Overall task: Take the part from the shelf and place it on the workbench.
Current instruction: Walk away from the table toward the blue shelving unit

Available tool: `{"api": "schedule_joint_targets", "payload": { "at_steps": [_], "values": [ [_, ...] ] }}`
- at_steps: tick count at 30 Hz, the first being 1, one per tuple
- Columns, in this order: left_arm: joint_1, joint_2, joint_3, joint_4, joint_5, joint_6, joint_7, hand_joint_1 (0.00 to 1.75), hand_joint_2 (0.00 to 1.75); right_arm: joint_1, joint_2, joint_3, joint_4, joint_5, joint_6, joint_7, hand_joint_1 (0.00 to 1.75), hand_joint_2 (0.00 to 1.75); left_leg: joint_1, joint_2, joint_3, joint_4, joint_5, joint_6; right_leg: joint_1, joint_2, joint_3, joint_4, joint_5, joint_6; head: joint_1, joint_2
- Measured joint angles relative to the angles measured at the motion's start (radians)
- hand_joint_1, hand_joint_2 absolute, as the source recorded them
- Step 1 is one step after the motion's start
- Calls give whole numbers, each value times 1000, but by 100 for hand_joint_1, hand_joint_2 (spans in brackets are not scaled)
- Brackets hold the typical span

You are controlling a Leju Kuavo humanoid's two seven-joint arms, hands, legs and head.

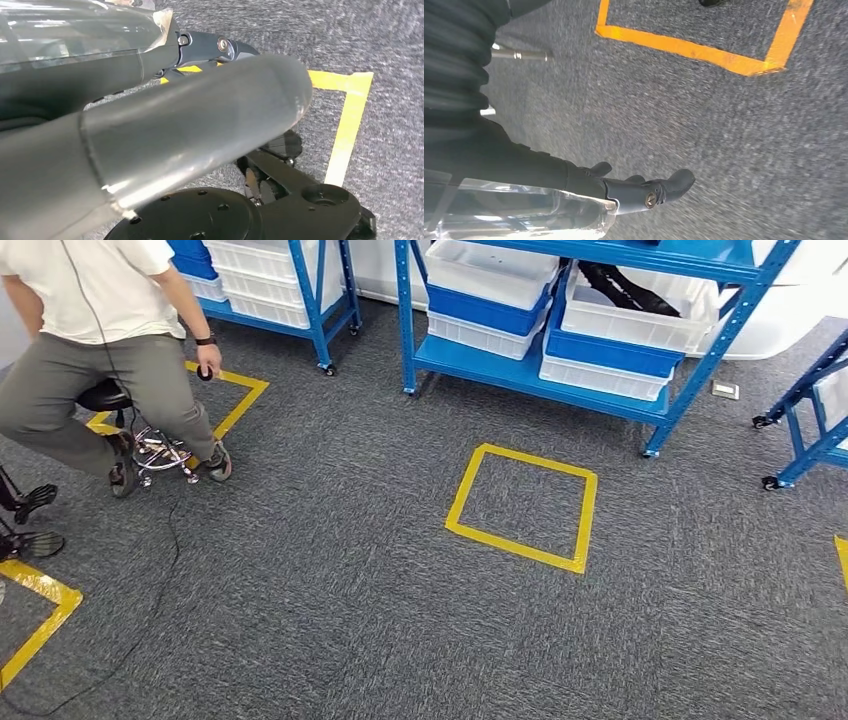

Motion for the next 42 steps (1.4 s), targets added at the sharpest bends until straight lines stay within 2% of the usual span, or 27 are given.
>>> {"api": "schedule_joint_targets", "payload": {
  "at_steps": [1,3,4,5,7,8,9,11,12,13,14,15,17,18,19,20,22,24,30,34,42],
  "values": [
    [0,0,0,0,-1,1,0,0,0,0,1,0,0,0,0,0,0,175,0,-13,29,-68,43,6,1,14,2,0,0,0,0,0],
    [0,0,0,0,-2,1,0,0,0,-1,3,0,0,0,-1,0,0,175,1,-67,85,-195,101,19,4,39,2,2,2,4,1,0],
    [0,0,0,0,-2,1,0,0,0,-2,5,0,0,0,-2,0,0,175,0,-85,98,-229,111,23,3,50,-2,3,5,8,1,0],
    [0,0,0,0,-2,1,0,0,0,-3,6,0,0,0,-4,0,0,175,-2,-93,102,-241,111,25,3,62,-8,3,8,14,1,0],
    [0,-1,0,0,-2,1,1,0,0,-2,6,0,0,0,-7,0,0,175,-5,-67,103,-252,119,32,2,77,-24,4,14,28,-1,0],
    [-1,-2,0,0,-2,1,1,0,0,-1,5,0,0,0,-8,0,0,175,-4,-53,105,-260,125,38,6,62,-34,15,8,30,-1,0],
    [-1,-3,0,0,-2,2,1,0,0,-1,5,0,1,0,-9,0,0,175,-2,-37,106,-268,131,44,8,36,-54,47,-10,30,2,0],
    [1,-4,0,0,-2,3,2,0,0,-4,6,0,1,1,-9,0,0,175,-3,-3,104,-276,136,51,10,-24,-112,167,-72,25,6,0],
    [2,-4,0,0,-2,4,3,0,0,-4,6,0,1,2,-9,0,0,175,-4,15,102,-276,136,52,8,-37,-143,236,-101,26,8,0],
    [3,-4,0,0,-2,4,4,0,0,-4,5,0,1,3,-9,0,0,175,-6,32,101,-275,136,52,6,-43,-160,281,-116,31,8,0],
    [3,-4,0,0,-2,4,4,0,0,-3,5,0,1,3,-9,0,0,175,-6,47,100,-275,136,51,3,-47,-159,292,-117,39,8,0],
    [3,-4,0,0,-2,4,5,0,0,-1,5,0,1,3,-9,0,0,175,-5,61,100,-274,135,50,0,-53,-134,256,-102,49,8,0],
    [2,-6,0,0,-3,4,5,0,0,-1,3,0,1,7,-11,1,0,175,-6,85,103,-272,132,42,-6,-85,-44,106,-54,64,9,0],
    [1,-6,0,0,-4,5,6,0,0,-3,2,0,1,12,-14,3,0,175,-8,94,104,-270,129,36,-6,-101,-5,41,-34,64,9,0],
    [0,-7,0,0,-4,6,6,0,0,-3,2,1,1,17,-20,5,0,175,-10,100,106,-268,126,29,-4,-111,16,3,-23,58,6,0],
    [-2,-6,0,0,-5,7,7,0,0,-3,3,2,1,23,-25,9,0,175,-12,104,106,-264,121,24,-5,-114,23,-10,-18,51,3,0],
    [-6,-5,0,0,-7,10,7,0,0,2,4,5,1,32,-33,17,0,175,-11,106,106,-260,119,33,-7,-108,21,-9,-14,44,-2,0],
    [-8,-5,0,0,-9,12,8,0,0,3,4,8,1,38,-37,21,0,175,-7,104,105,-260,123,43,-4,-108,21,-8,-14,43,-3,0],
    [-7,-4,0,0,-11,15,8,0,0,3,4,16,1,40,-42,18,0,175,0,100,104,-265,131,27,6,-109,19,-6,-15,31,-2,0],
    [-7,-4,0,0,-14,17,8,0,0,3,4,19,1,36,-43,16,0,175,3,100,103,-266,131,4,9,-109,16,-4,-15,26,-2,0],
    [-7,0,0,0,-25,26,-2,0,0,3,3,20,1,31,-46,16,0,175,-4,100,103,-265,131,2,8,-109,14,-4,-13,24,-2,0]
  ]
}}
